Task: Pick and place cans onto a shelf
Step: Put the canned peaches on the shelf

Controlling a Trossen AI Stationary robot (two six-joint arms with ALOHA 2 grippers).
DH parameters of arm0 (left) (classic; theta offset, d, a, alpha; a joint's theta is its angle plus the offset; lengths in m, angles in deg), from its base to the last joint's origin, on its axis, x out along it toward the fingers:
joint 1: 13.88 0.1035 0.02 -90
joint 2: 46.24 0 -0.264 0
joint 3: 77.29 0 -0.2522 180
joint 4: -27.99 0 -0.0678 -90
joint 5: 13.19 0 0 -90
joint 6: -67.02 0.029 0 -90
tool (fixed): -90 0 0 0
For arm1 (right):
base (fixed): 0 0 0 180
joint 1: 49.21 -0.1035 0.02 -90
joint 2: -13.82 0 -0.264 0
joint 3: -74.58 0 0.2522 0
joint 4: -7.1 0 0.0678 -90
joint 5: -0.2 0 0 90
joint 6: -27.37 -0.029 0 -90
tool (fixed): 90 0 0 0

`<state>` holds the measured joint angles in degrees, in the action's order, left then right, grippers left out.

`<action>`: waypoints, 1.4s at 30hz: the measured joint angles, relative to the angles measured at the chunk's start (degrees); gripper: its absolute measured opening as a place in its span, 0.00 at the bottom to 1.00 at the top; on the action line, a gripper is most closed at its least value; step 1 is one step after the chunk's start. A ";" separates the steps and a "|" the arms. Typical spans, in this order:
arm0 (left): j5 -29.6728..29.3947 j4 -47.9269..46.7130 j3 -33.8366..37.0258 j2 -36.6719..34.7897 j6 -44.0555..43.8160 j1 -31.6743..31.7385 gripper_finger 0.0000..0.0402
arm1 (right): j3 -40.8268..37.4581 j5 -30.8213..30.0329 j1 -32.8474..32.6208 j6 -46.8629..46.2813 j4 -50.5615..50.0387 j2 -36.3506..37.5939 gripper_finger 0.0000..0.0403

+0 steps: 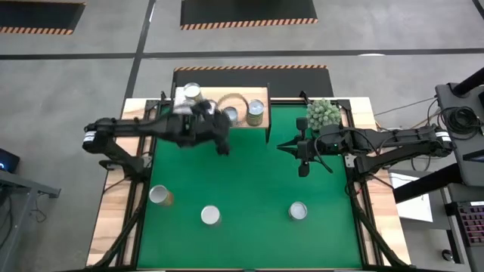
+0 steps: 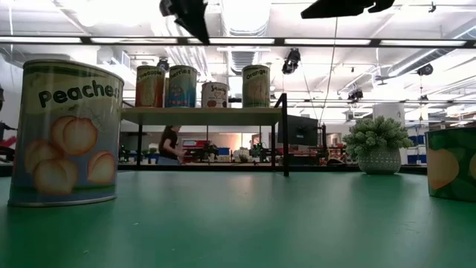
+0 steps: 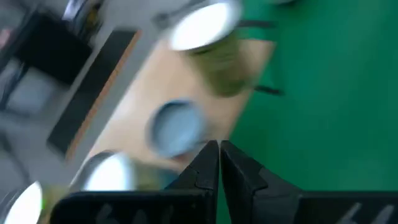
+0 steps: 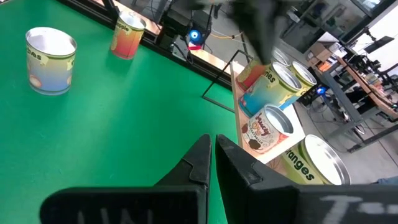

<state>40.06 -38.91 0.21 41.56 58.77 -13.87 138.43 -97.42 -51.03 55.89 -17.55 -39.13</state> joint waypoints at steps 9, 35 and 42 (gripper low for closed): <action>5.01 10.09 11.98 -0.78 7.13 -16.39 0.00 | 0.00 0.01 0.00 -1.67 0.14 0.00 0.03; 4.48 -2.42 14.37 -1.48 -12.93 -25.49 0.00 | 0.01 0.57 -0.08 -12.04 1.40 -0.27 0.03; 2.90 -1.78 14.41 -1.48 -9.20 -25.49 0.00 | 0.02 12.55 -0.67 -27.36 -14.79 -1.15 0.03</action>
<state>42.96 -40.69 14.62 40.08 49.57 -39.36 138.45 -84.87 -51.70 28.53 -32.34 -40.27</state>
